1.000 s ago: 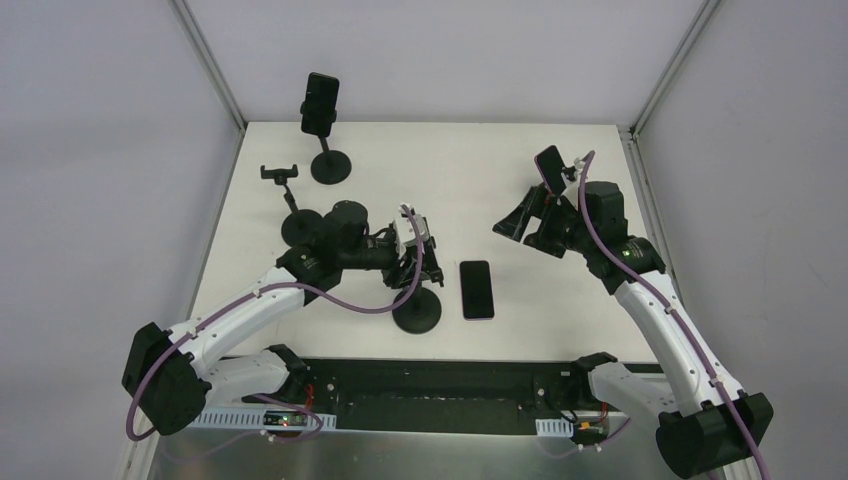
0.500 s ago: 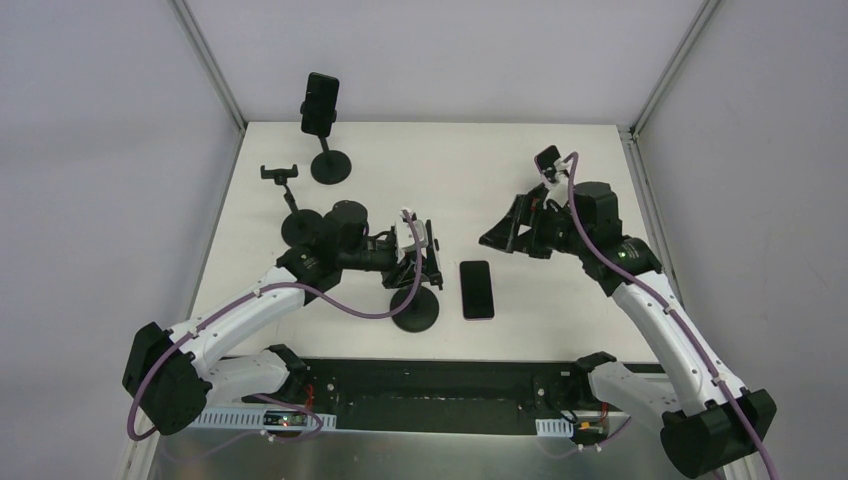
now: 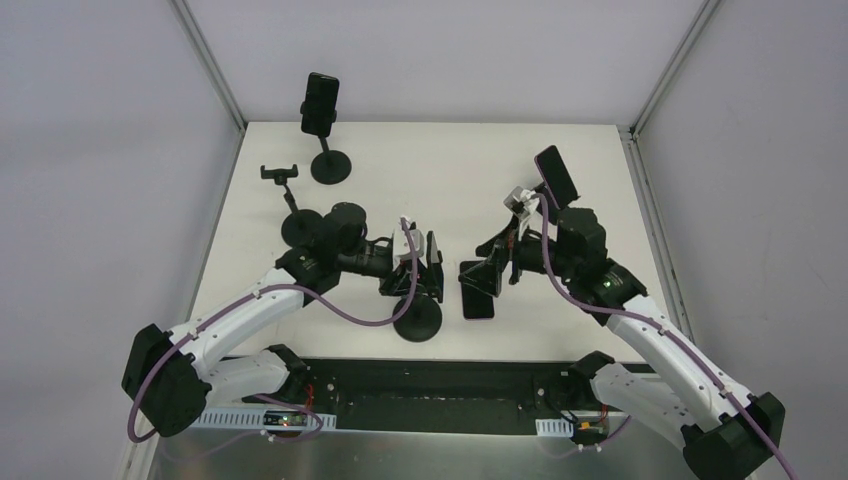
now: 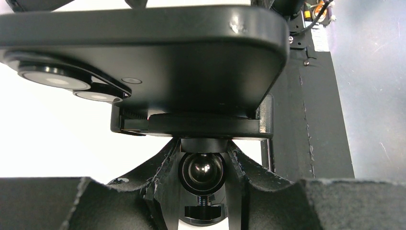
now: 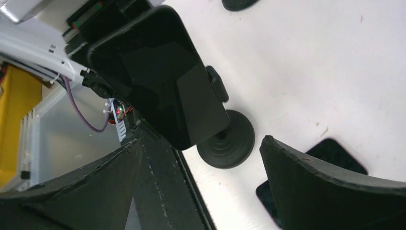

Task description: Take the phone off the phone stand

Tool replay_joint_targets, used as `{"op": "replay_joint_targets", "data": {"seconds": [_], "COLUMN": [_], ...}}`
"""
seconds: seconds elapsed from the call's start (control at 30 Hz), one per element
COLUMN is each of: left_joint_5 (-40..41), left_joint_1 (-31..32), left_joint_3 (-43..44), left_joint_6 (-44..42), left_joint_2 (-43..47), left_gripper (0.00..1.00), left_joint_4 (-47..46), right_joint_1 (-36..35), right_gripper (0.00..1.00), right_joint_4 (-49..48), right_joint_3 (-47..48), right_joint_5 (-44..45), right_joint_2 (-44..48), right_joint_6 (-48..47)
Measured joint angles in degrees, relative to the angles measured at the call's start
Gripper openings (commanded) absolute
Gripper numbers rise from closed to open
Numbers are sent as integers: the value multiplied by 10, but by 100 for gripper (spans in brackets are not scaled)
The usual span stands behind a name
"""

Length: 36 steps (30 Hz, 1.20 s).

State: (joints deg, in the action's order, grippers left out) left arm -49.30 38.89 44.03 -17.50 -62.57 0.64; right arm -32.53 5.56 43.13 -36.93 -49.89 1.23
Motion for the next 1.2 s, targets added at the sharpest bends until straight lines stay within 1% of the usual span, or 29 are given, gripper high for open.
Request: {"op": "replay_joint_targets", "data": {"seconds": [0.23,0.43,0.63,0.8,1.0,1.2], "left_joint_5": [-15,-17,-17,-17,-17,-16], "left_joint_1": [0,0,0,0,0,0], "left_joint_3": [-19,-26,-27,-27,-27,-27], "left_joint_6": [-12,-14,-14,-14,-14,-14], "left_joint_2": [22,30,31,31,31,31], "left_gripper": [0,0,0,0,0,0], "left_joint_4": [-1,-4,-5,-5,-5,-5], "right_joint_1": [-9,-39,-71,-74,-74,-78], "right_gripper": [99,99,99,99,99,99], "right_joint_4": [-25,-32,-38,-49,-66,-77], "right_joint_3": [9,34,52,52,63,73], "right_joint_5": [-90,-132,-123,-99,-87,-85], "right_joint_2": [-8,-43,-83,-111,-136,-141], "right_joint_6": [-115,-176,-221,-243,-243,-240]}}
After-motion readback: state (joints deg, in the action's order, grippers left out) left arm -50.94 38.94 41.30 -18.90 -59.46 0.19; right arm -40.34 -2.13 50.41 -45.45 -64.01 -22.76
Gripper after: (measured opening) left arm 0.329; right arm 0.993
